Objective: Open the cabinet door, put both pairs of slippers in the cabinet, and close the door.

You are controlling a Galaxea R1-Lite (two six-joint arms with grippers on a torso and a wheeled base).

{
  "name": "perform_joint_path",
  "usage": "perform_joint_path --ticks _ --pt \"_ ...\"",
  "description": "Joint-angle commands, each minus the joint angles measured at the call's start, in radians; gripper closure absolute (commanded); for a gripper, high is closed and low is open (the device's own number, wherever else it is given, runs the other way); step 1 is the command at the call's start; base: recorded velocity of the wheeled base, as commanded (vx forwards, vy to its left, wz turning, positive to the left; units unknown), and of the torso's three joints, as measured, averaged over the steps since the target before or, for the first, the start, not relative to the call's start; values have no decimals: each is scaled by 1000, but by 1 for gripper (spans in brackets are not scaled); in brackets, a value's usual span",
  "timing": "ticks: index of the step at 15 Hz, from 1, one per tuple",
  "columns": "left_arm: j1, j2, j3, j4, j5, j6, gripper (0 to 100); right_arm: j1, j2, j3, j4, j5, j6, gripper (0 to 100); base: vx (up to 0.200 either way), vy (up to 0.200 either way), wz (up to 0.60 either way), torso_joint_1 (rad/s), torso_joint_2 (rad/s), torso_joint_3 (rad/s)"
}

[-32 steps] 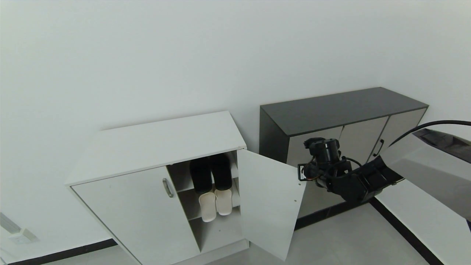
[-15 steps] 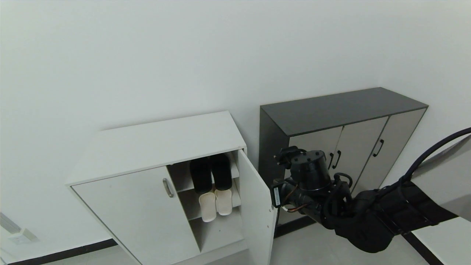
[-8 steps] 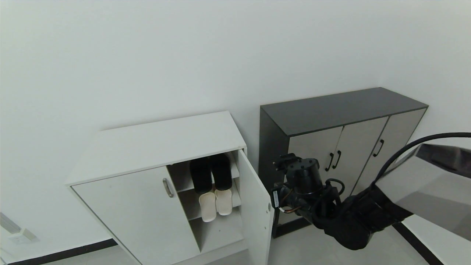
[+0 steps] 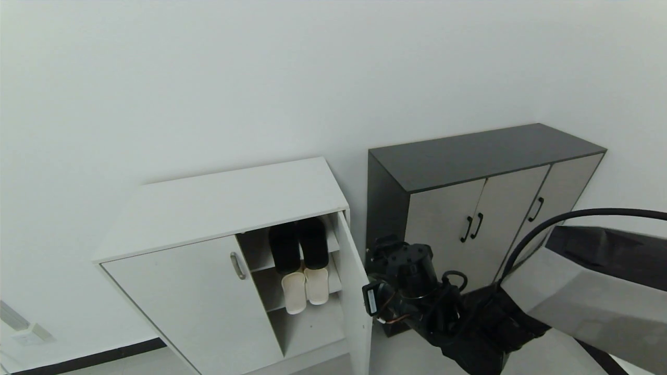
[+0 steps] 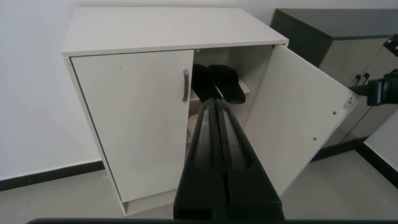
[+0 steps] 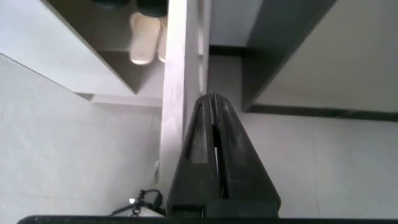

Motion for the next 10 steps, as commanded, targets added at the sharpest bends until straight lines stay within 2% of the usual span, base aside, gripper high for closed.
perform_joint_path --ticks 1,4,10 --pt "1 2 0 0 0 1 100 45 -43 37 -22 4 3 100 0 0 0 0 0 0" --pt "1 0 0 0 0 1 100 55 -74 93 -131 72 -3 100 0 0 0 0 0 0" --pt "1 0 0 1 0 -1 100 22 -88 98 -140 70 -48 100 0 0 0 0 0 0"
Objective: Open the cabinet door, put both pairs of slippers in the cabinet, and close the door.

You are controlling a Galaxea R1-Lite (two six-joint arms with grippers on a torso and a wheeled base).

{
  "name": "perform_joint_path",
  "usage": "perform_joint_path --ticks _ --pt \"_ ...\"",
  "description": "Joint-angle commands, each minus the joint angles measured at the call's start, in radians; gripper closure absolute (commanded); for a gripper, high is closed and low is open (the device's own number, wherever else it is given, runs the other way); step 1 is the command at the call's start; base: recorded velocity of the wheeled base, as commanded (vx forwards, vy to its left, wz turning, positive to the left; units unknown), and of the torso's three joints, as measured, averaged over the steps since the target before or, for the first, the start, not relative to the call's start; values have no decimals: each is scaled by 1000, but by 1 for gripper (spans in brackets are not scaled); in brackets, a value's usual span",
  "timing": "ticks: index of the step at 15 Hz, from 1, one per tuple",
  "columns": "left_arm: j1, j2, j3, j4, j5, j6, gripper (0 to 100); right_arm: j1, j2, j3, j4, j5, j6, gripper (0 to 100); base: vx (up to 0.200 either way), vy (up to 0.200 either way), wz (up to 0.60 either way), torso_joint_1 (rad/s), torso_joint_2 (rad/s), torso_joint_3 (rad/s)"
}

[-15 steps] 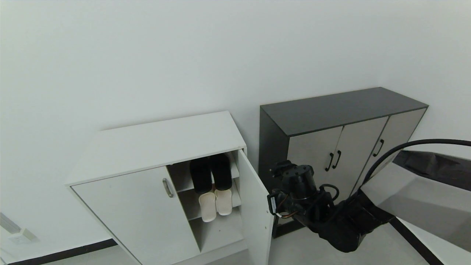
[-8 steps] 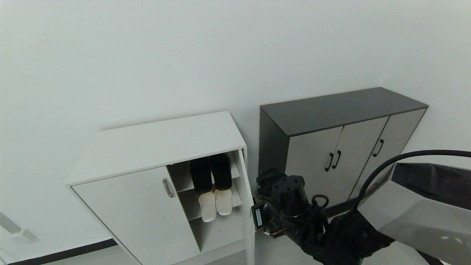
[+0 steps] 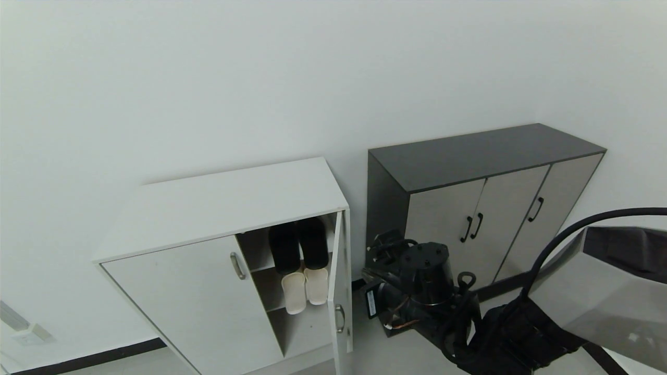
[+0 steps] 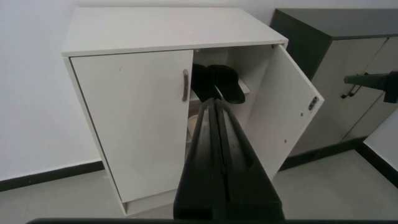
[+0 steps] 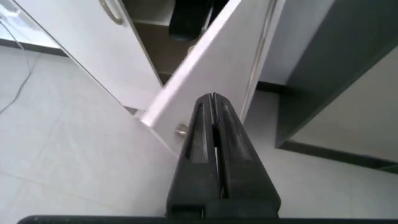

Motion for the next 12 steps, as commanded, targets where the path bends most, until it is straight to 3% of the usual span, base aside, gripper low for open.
perform_joint_path --ticks 1,3,9,12 --pt "0 2 0 -1 1 0 100 -4 -8 1 -1 0 -1 100 0 0 0 0 0 0" --pt "0 2 0 -1 1 0 100 -4 -5 1 -1 -1 -3 100 0 0 0 0 0 0" --pt "0 2 0 0 1 -1 100 -9 8 3 -4 0 -17 100 0 0 600 6 3 4" --pt "0 0 0 -1 1 -1 100 -43 28 1 -44 2 -26 100 0 0 0 0 0 0"
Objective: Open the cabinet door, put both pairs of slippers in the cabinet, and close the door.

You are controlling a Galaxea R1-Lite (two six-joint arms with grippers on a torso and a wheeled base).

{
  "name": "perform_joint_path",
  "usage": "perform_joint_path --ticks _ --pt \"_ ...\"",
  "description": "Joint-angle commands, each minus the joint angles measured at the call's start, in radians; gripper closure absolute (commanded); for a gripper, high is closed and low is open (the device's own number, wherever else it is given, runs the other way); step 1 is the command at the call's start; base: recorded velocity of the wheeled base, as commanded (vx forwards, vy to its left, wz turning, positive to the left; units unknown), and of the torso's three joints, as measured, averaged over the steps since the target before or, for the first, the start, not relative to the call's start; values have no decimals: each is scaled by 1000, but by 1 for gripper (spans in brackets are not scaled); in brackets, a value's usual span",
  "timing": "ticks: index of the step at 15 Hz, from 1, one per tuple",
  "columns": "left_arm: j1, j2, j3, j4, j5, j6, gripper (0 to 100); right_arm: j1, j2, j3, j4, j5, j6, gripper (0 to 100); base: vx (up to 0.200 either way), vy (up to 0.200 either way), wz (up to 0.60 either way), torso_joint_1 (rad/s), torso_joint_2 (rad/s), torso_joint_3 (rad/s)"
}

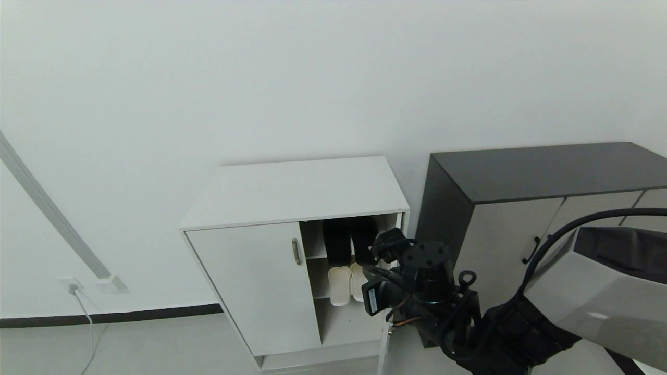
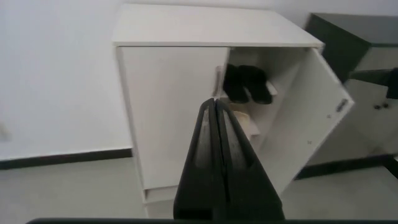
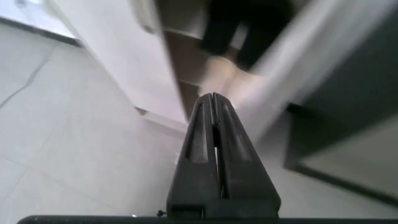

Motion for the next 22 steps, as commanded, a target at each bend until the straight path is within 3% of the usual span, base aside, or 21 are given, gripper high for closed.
perform_joint_path --ticks 1,3,9,15,22 --pt "0 0 0 0 0 -1 100 -20 13 -1 -10 -4 -12 100 0 0 0 0 0 0" --pt "0 2 0 0 0 0 100 -55 -20 -1 5 -5 -32 100 0 0 0 0 0 0" --pt "0 0 0 1 0 0 100 -119 -129 63 278 10 -41 100 0 0 0 0 0 0" --pt "0 0 0 0 0 0 100 -175 -68 82 315 13 -61 100 0 0 0 0 0 0" --pt "0 2 0 1 -1 0 100 -170 79 -39 306 45 -66 100 0 0 0 0 0 0"
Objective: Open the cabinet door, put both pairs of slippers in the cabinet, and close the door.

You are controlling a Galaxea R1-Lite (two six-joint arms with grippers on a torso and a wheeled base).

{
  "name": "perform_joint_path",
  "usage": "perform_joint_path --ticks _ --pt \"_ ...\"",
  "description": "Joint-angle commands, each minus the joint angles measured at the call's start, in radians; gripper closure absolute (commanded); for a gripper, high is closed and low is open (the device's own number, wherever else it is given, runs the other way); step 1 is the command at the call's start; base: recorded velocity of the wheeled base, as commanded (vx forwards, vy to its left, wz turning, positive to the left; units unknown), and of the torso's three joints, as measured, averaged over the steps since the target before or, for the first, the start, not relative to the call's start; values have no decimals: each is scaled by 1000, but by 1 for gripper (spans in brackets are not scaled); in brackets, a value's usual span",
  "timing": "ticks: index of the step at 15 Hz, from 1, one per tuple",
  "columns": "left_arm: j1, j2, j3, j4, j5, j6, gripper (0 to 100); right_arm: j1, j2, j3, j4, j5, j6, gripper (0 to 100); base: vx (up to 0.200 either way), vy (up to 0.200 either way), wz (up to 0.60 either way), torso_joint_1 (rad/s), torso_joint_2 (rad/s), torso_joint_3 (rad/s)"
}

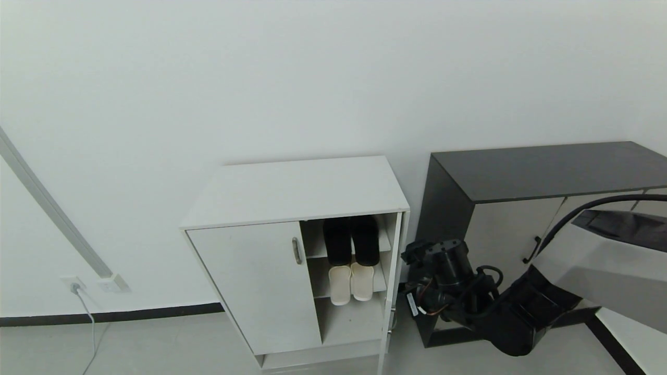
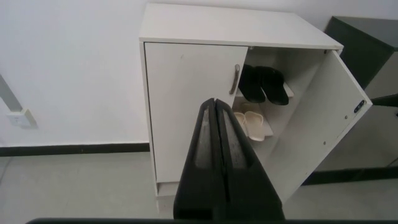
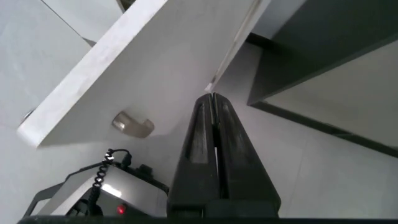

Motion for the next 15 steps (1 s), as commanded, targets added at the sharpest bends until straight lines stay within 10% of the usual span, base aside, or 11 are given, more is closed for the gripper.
perform_joint_path --ticks 1,15 --pt "1 2 0 -1 0 -1 100 10 44 -35 -10 3 6 100 0 0 0 0 0 0" --pt "1 2 0 0 0 -1 100 39 140 -204 -148 83 58 100 0 0 0 0 0 0"
